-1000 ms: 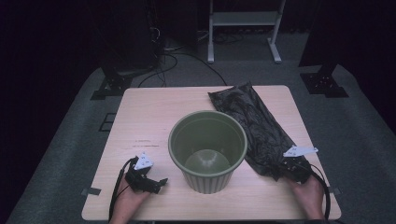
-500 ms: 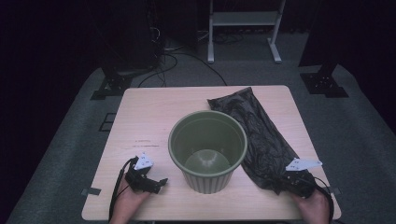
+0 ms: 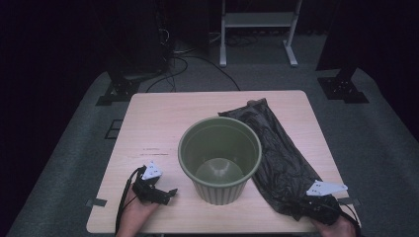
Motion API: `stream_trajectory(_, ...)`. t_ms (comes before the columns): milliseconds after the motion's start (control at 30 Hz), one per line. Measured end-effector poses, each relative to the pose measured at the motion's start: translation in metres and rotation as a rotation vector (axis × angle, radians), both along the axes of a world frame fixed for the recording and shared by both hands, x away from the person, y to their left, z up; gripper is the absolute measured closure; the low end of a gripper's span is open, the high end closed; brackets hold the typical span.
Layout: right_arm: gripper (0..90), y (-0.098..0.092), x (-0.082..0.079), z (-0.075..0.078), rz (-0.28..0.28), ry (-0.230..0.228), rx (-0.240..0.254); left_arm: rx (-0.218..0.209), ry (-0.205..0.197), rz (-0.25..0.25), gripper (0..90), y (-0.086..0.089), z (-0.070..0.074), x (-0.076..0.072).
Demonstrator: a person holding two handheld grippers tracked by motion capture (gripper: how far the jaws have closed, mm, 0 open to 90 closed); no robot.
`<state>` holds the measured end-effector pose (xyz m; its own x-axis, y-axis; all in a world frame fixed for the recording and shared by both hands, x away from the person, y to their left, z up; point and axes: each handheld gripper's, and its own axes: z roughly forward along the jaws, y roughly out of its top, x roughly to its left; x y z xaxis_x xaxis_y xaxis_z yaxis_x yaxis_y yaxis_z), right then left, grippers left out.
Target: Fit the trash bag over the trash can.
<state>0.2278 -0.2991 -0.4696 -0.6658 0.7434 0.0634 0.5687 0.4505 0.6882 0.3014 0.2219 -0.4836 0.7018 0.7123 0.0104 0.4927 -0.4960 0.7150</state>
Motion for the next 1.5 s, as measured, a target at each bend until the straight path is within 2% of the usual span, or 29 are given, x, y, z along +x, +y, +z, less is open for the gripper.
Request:
stream_trajectory(33, 81.0, 0.0, 0.0, 0.0, 0.0, 0.0, 0.0, 0.0, 0.0, 0.0, 0.0, 0.0, 0.0, 0.0)
stream_trajectory(67, 72.3, 0.0, 0.0, 0.002, -0.009, -0.011, 0.003, 0.0, 0.0, 0.0, 0.0, 0.0, 0.0, 0.0)
stream_trajectory(100, 67.3, 0.0, 0.0, 0.003, -0.013, -0.018, 0.003, 0.0, 0.0, 0.001, 0.0, 0.0, 0.0, 0.0)
stream_trajectory(133, 67.3, 0.0, 0.0, 0.003, -0.013, -0.018, 0.003, 0.0, 0.0, 0.001, 0.0, 0.0, 0.0, 0.0)
stream_trajectory(167, 62.4, 0.0, 0.0, 0.005, -0.018, -0.024, 0.003, 0.0, 0.0, 0.0, 0.0, 0.0, 0.0, 0.0)
stream_trajectory(200, 51.5, -0.001, 0.001, 0.008, -0.022, -0.037, 0.012, 0.0, 0.0, 0.0, 0.0, 0.0, 0.0, 0.0)
stream_trajectory(267, 45.3, -0.001, 0.003, 0.01, -0.031, -0.047, 0.019, 0.0, 0.0, 0.0, 0.0, 0.0, 0.0, 0.0)
stream_trajectory(433, 24.0, -0.002, 0.015, 0.013, -0.054, -0.047, 0.036, 0.0, 0.0, 0.0, 0.0, 0.0, 0.0, 0.0)
stream_trajectory(533, 14.7, -0.002, 0.025, 0.013, -0.052, -0.046, 0.037, 0.0, 0.0, 0.0, 0.0, 0.0, 0.0, 0.0)
stream_trajectory(733, 10.2, 0.0, 0.037, 0.019, -0.055, -0.065, 0.042, 0.0, 0.0, 0.0, 0.0, 0.0, 0.0, 0.0)
stream_trajectory(867, 10.0, -0.001, 0.047, 0.022, -0.063, -0.069, 0.042, 0.0, 0.001, 0.0, 0.0, 0.0, 0.0, 0.0)
stream_trajectory(900, 9.9, -0.002, 0.054, 0.025, -0.07, -0.072, 0.043, 0.0, 0.001, 0.001, 0.0, 0.0, 0.0, 0.0)
stream_trajectory(1100, 10.5, -0.002, 0.067, 0.033, -0.076, -0.084, 0.046, 0.0, 0.0, 0.0, 0.0, 0.0, 0.0, 0.0)
stream_trajectory(1267, 11.5, 0.0, 0.078, 0.04, -0.089, -0.073, 0.055, 0.0, 0.0, 0.0, 0.0, 0.0, 0.0, 0.0)
stream_trajectory(1500, 11.5, 0.007, 0.1, 0.054, -0.079, -0.078, 0.053, 0.0, 0.0, 0.0, 0.0, 0.0, 0.0, 0.0)
